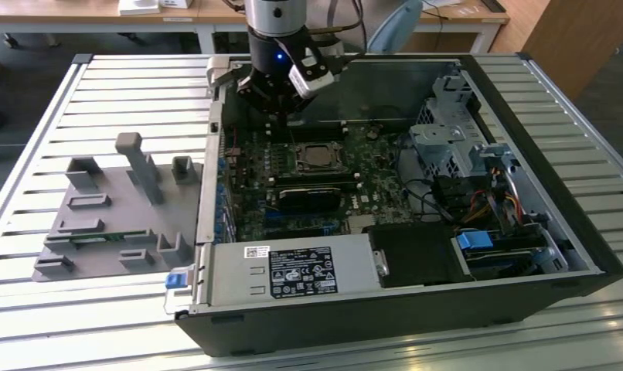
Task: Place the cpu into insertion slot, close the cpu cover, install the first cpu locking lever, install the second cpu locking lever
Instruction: 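Install the first cpu locking lever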
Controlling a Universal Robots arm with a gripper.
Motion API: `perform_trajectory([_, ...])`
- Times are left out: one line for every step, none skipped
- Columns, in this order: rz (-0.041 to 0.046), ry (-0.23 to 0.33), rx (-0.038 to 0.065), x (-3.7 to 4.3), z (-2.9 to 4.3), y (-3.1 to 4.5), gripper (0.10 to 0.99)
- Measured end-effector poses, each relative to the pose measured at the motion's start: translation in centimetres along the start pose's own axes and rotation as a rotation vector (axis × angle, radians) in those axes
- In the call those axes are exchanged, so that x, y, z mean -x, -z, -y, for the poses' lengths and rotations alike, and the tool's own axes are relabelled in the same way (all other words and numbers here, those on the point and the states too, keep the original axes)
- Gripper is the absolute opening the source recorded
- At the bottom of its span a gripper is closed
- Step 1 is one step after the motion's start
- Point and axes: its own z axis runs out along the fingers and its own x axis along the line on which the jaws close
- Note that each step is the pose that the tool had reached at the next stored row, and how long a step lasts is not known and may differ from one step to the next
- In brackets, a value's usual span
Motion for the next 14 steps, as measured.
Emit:
perform_trajectory([0.0001,0.000,0.000,-0.07,-0.02,-0.06,0.106])
perform_trajectory([-0.0001,0.000,0.000,-0.13,-0.05,-0.10,0.106])
perform_trajectory([-0.0002,0.000,0.000,-0.17,-0.11,-0.14,0.106])
perform_trajectory([0.0000,0.000,0.000,-0.19,-0.19,-0.19,0.106])
perform_trajectory([0.0000,0.000,0.000,-0.21,-0.30,-0.24,0.106])
perform_trajectory([-0.0001,0.000,0.000,-0.23,-0.44,-0.27,0.106])
perform_trajectory([-0.0001,0.000,0.000,-0.26,-0.56,-0.31,0.106])
perform_trajectory([0.0000,0.000,0.000,-0.28,-0.69,-0.35,0.106])
perform_trajectory([0.0000,0.000,0.000,-0.30,-0.84,-0.39,0.106])
perform_trajectory([0.0000,0.000,0.000,-0.31,-0.96,-0.44,0.106])
perform_trajectory([0.0001,0.000,0.000,-0.32,-1.08,-0.48,0.106])
perform_trajectory([0.0001,0.000,0.000,-0.32,-1.23,-0.52,0.106])
perform_trajectory([0.0000,-0.001,0.000,-0.32,-1.35,-0.55,0.106])
perform_trajectory([0.0000,-0.002,0.000,-0.31,-1.45,-0.57,0.106])
